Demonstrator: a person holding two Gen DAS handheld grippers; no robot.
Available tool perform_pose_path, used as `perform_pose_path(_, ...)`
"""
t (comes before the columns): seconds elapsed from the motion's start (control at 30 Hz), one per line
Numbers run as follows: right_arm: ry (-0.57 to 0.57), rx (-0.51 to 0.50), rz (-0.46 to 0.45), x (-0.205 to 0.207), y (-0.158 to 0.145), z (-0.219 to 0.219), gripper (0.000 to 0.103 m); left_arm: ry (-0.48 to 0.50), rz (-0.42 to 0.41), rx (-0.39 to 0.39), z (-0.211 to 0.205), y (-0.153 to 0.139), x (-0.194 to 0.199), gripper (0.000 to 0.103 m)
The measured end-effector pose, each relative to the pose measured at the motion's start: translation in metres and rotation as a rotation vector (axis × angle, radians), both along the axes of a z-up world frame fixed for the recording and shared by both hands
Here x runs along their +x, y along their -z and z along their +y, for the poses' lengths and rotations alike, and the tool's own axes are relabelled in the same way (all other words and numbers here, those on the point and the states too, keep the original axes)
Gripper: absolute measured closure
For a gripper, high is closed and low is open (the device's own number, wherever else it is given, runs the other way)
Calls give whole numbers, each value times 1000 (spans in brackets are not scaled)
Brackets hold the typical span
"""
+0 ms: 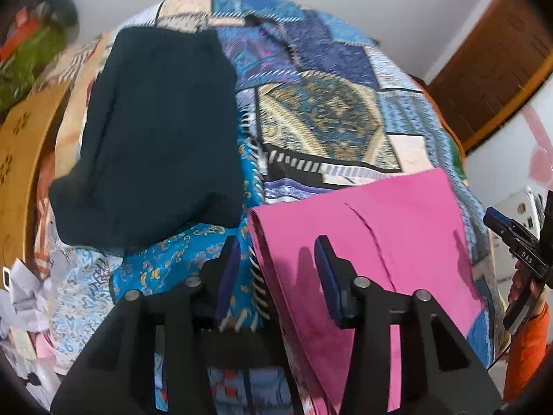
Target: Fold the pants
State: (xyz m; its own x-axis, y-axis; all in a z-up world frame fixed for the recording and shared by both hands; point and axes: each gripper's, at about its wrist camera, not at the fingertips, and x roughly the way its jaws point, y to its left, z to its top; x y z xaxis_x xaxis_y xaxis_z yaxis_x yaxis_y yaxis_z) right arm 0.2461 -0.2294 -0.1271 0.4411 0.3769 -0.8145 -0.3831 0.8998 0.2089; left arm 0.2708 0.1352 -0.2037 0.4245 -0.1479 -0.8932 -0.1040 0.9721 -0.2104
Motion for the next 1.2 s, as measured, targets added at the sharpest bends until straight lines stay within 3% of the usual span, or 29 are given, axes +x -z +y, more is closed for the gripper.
perform_pose_path(0.13, 17, -14, 35, 36, 20, 3, 58, 15, 40, -15, -1, 16, 16, 71)
perform_pose_path(0.37, 26, -21, 107, 88, 51, 10, 58, 59, 33, -20, -9, 23, 26, 74)
perform_pose_path(0.43, 17, -5, 140, 99, 60, 14, 58, 63, 40, -45, -8, 25, 28, 86)
perform_pose_path(0.53, -1, -12, 191, 106, 71, 20, 72, 56, 45, -101, -3, 27, 30, 91)
perform_pose_path(0.6, -11, -54, 167, 105, 73, 25, 90, 43, 38, -126, 1, 28, 30, 95)
perform_pose_path(0.73, -42, -119, 119, 96, 75, 31, 95, 33, 12, -95, 1, 26, 28, 99)
perform_pose_path(0.93, -54, -179, 74, 89, 75, 33, 98, 24, 6, 73, -4, 27, 18, 98)
perform_pose_path(1.2, -39, -195, 69, 91, 73, 34, 97, 53, -2, 142, -9, 22, 13, 97)
